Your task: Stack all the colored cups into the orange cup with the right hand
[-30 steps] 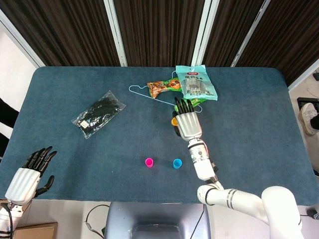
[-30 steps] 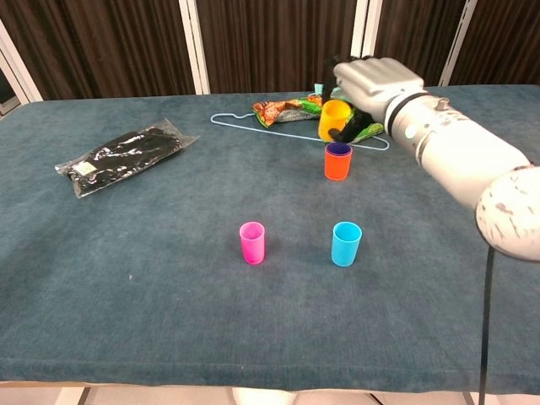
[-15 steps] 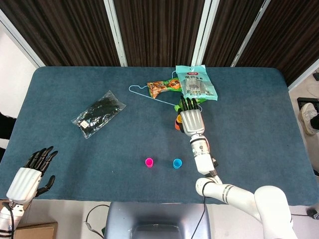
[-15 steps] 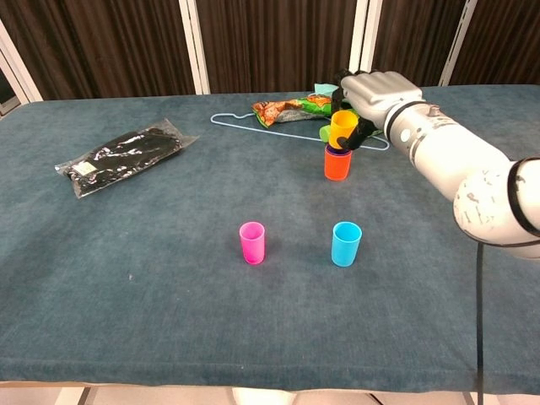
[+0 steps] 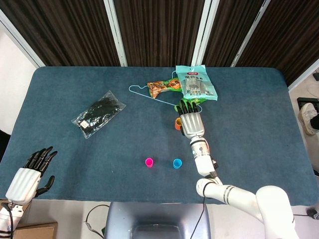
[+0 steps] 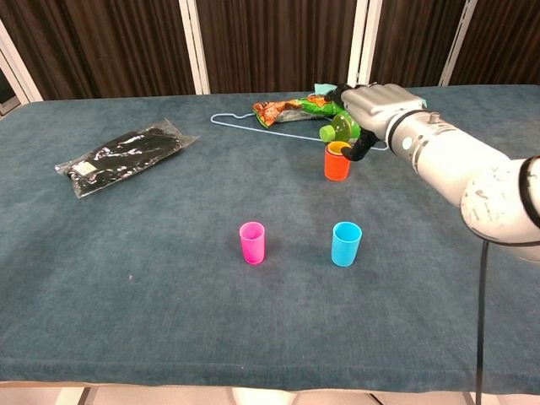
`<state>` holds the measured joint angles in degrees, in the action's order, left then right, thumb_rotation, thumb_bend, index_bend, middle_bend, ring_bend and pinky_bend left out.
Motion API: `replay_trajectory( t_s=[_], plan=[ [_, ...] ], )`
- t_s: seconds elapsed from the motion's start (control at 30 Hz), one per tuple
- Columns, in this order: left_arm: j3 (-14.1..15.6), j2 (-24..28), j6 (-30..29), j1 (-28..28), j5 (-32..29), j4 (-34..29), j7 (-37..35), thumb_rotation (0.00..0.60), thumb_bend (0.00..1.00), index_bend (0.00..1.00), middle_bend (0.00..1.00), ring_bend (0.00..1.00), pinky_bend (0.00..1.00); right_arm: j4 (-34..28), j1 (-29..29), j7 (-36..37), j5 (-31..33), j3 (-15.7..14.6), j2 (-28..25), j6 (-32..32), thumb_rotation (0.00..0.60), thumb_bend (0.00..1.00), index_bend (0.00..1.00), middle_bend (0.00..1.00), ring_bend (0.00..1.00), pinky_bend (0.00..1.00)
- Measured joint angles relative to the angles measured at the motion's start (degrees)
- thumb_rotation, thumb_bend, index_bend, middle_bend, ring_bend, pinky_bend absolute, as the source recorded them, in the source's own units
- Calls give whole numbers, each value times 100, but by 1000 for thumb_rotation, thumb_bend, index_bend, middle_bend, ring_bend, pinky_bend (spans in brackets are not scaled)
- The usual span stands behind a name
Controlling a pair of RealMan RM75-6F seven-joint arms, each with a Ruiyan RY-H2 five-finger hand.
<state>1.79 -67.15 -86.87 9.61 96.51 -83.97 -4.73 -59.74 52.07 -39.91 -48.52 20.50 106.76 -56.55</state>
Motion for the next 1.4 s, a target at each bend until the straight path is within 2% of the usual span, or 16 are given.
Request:
replay_trajectory(
  t_s=[0.1, 0.3, 0.43, 0.57, 0.83, 1.1, 1.4],
  plan=[
    [-2, 6, -29, -8, 8, -2, -17, 600, 455, 0, 0, 29, 125, -397, -96, 82, -123, -71, -173, -68, 600, 502, 86, 0, 0, 0],
    [-17, 9, -54, -16, -1, -3, -28, 600, 457, 0, 0, 29, 125, -1571, -378, 451, -861, -412, -641, -338, 600, 498, 107, 0, 0, 0],
    [-10, 8, -76, -22, 25, -9, -19, 600, 456, 0, 0, 29, 125, -2536, -573, 701, -1394, -798, -1019, -402, 600, 496, 139, 0, 0, 0],
    [0, 14, -81, -24, 42, -32, -7, 600, 456, 0, 0, 29, 125, -3159, -682, 710, -1663, -1226, -1267, -306, 600, 496, 176, 0, 0, 0],
    [-5, 60, -195, -66, 57, -8, -91, 600, 456, 0, 0, 29, 125, -3374, -758, 446, -1456, -1482, -1388, -131, 600, 496, 224, 0, 0, 0],
    [-8, 57, -207, -75, 73, -11, -99, 600, 457, 0, 0, 29, 125, -3562, -1069, 804, -1697, -1866, -1860, -142, 600, 496, 281, 0, 0, 0],
    [1, 22, -123, -39, 89, -16, -48, 600, 457, 0, 0, 29, 125, -3227, -1101, 802, -1639, -1934, -1775, 17, 600, 497, 392, 0, 0, 0]
  ],
)
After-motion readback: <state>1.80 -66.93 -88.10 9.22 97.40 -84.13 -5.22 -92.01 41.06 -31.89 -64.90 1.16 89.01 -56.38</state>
